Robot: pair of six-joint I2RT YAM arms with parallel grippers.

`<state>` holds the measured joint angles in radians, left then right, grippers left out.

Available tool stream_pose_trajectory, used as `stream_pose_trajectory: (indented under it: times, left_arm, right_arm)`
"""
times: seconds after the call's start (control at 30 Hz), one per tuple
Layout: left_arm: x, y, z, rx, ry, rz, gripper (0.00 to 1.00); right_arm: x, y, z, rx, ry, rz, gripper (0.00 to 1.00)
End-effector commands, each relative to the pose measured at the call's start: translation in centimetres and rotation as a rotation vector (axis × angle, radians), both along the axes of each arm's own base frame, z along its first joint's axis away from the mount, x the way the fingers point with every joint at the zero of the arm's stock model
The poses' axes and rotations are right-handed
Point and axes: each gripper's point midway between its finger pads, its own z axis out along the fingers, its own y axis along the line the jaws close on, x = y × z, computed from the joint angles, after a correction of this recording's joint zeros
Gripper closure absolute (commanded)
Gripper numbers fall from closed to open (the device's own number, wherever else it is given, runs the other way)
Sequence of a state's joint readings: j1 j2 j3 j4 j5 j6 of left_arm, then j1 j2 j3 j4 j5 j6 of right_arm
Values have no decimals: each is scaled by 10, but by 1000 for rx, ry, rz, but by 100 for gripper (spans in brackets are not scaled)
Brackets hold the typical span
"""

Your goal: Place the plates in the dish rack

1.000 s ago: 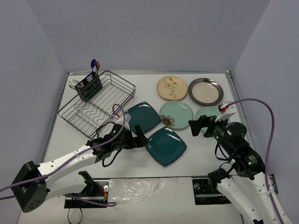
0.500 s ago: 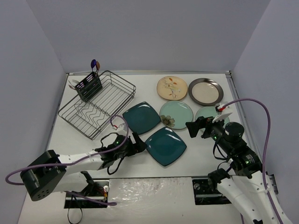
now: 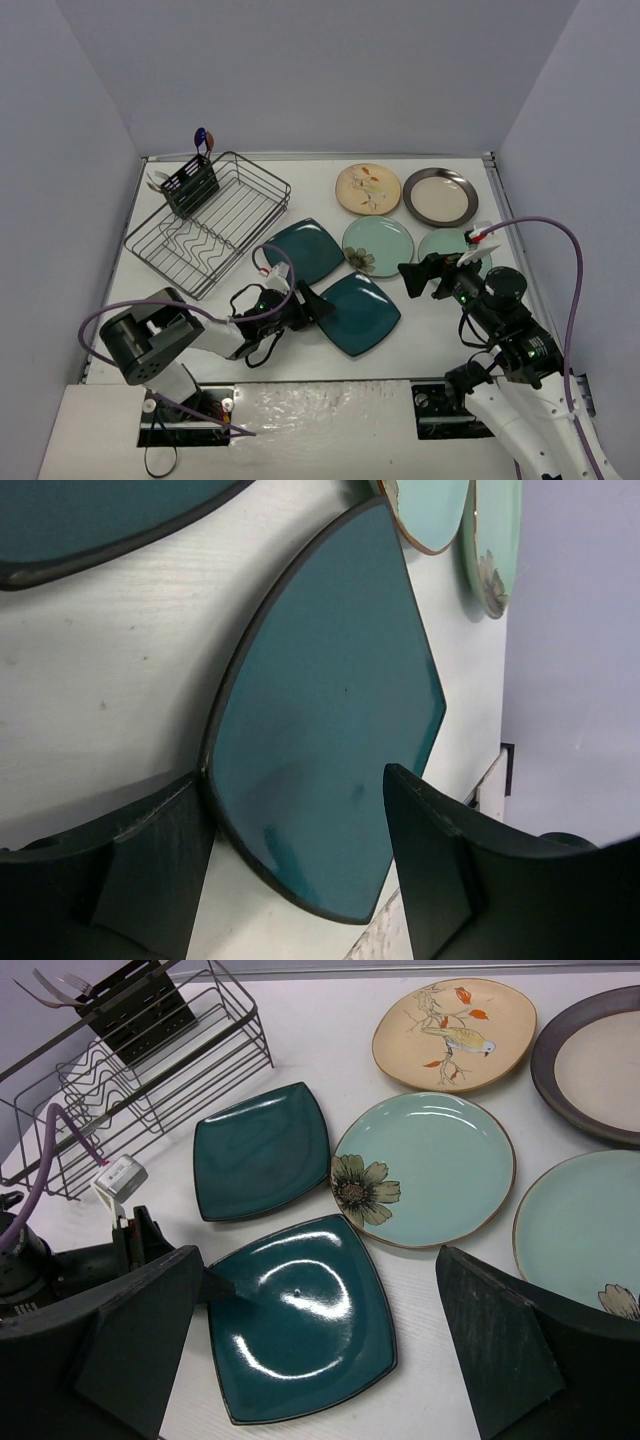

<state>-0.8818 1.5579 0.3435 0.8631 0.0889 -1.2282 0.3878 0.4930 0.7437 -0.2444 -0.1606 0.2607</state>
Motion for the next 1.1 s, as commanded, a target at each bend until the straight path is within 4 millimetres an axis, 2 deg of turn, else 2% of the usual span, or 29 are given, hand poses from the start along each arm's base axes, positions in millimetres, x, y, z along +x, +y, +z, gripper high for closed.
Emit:
stream_pose_trajectory:
  times: [0.0,0.13,0.23,0.33,0.43,0.47,0.57,0.73,0.8,0.93,1.07]
  left_arm:
    - [-10,1,-25,29,60,-18,39]
    - [-12,1,-40,33,95,-12,42]
    - [-14,-1,-52,24,121,-13,58]
    - [-14,-5,-55,-10,126,-16,73]
    - [-16,-4,-58,-32,131,-13,95]
    - [-16,-4,-57,-40,127,-11,99]
    - [-16,-3,-51,-50,110,-9,100]
    - [-15,-4,-23,-79,38,-31,100]
    - [-12,-5,-2,-103,-14,-37,100]
    - [-10,-2,22,-89,-51,-38,100]
    - [-9,2,56,-105,-105,-35,100]
  right_arm:
    - [3,5,21,28,-84,24,0]
    - [3,6,21,26,-84,25,0]
    - [3,6,22,25,-85,29,0]
    - [2,6,21,24,-84,32,0]
    - [2,7,20,24,-83,34,0]
    - [2,7,20,25,-83,34,0]
    - [2,7,19,24,-79,35,0]
    - [5,9,15,41,-48,30,0]
    - [7,11,10,63,-17,19,0]
    - [11,13,-12,69,58,1,0]
    - [14,22,-40,87,158,17,0]
